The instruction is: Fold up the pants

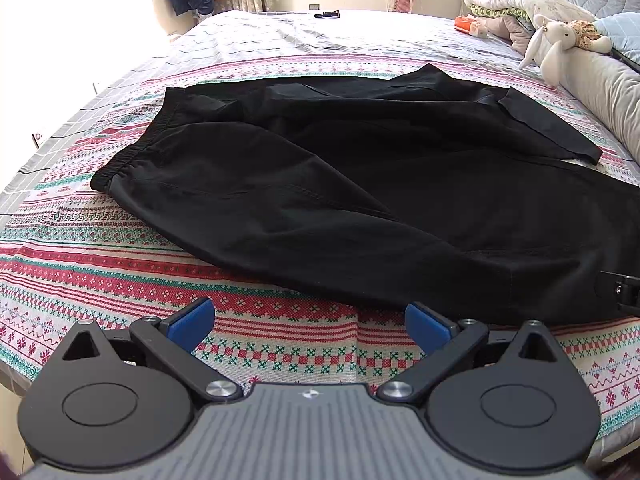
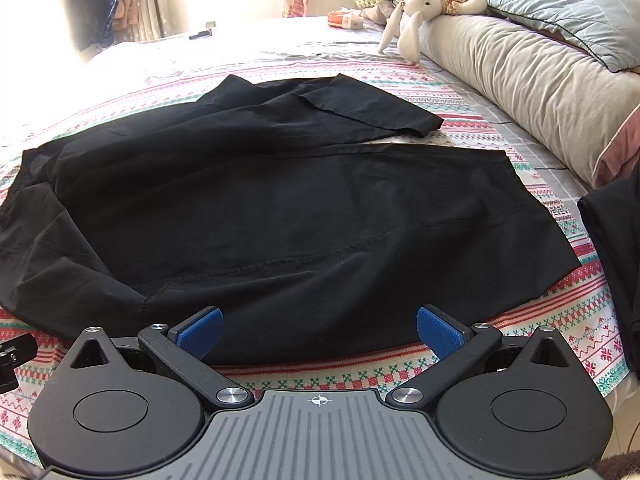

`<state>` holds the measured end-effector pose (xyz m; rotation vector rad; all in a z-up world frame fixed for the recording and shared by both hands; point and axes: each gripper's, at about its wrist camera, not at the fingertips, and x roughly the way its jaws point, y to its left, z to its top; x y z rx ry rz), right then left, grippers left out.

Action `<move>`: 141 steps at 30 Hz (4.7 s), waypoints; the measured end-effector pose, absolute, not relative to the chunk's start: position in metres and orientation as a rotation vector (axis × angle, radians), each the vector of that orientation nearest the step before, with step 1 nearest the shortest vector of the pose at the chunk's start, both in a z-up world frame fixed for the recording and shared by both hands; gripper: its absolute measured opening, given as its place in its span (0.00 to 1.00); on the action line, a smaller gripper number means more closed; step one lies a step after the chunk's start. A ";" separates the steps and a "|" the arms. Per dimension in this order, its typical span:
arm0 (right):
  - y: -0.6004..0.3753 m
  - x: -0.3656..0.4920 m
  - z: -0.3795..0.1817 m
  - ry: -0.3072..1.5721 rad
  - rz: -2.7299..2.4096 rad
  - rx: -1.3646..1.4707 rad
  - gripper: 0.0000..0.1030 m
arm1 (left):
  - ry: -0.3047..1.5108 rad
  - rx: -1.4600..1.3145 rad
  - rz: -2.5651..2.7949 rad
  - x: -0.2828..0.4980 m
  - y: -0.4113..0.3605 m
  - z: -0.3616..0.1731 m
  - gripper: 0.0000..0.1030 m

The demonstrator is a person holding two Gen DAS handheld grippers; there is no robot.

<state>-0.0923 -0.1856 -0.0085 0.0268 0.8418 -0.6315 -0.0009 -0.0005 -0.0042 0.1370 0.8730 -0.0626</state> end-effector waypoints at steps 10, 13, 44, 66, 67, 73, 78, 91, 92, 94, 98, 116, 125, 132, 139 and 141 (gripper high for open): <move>-0.186 -0.093 -0.009 0.844 -0.633 0.027 1.00 | 0.874 0.136 -0.063 -0.001 0.000 -0.004 1.00; -0.186 -0.093 -0.009 0.845 -0.633 0.027 1.00 | 0.874 0.136 -0.063 -0.001 0.000 -0.004 1.00; -0.189 -0.093 -0.013 0.850 -0.639 0.022 1.00 | 0.882 0.123 -0.058 0.003 0.003 -0.006 1.00; -0.148 -0.016 -0.019 0.872 -0.374 -0.002 1.00 | 0.842 -0.174 0.195 0.124 0.151 -0.010 1.00; -0.142 -0.009 -0.019 0.876 -0.345 -0.018 1.00 | 0.838 -0.208 0.201 0.129 0.161 -0.015 1.00; -0.118 0.030 -0.032 0.921 -0.117 -0.025 0.98 | 0.829 -0.434 0.139 0.152 0.208 -0.039 0.85; -0.093 0.042 -0.045 0.870 0.050 -0.074 0.95 | 0.738 -0.556 0.092 0.168 0.234 -0.049 0.78; -0.041 0.033 -0.080 0.905 0.317 -0.267 0.46 | 0.673 -0.601 0.216 0.172 0.258 -0.051 0.14; -0.038 0.032 -0.084 0.917 0.319 -0.290 0.40 | 0.672 -0.582 0.228 0.170 0.257 -0.048 0.13; -0.032 0.029 -0.092 0.936 0.322 -0.337 0.25 | 0.670 -0.541 0.254 0.165 0.256 -0.042 0.12; -0.020 0.024 -0.100 0.931 0.306 -0.432 0.04 | 0.666 -0.464 0.313 0.156 0.259 -0.029 0.11; 0.039 -0.021 -0.087 1.049 0.518 -0.338 0.09 | 0.789 -0.287 0.510 0.079 0.314 -0.012 0.26; -0.002 -0.021 -0.049 0.991 0.365 -0.282 0.55 | 0.764 -0.173 0.411 0.059 0.276 0.014 0.80; -0.067 -0.019 -0.017 0.929 0.082 -0.258 0.76 | 0.753 -0.076 0.231 0.048 0.213 0.013 0.95; -0.168 -0.033 -0.004 0.917 -0.219 -0.159 0.80 | 0.769 -0.010 -0.042 0.041 0.131 0.002 1.00; -0.201 -0.043 0.001 0.912 -0.306 -0.125 0.80 | 0.778 0.017 -0.120 0.042 0.107 -0.002 1.00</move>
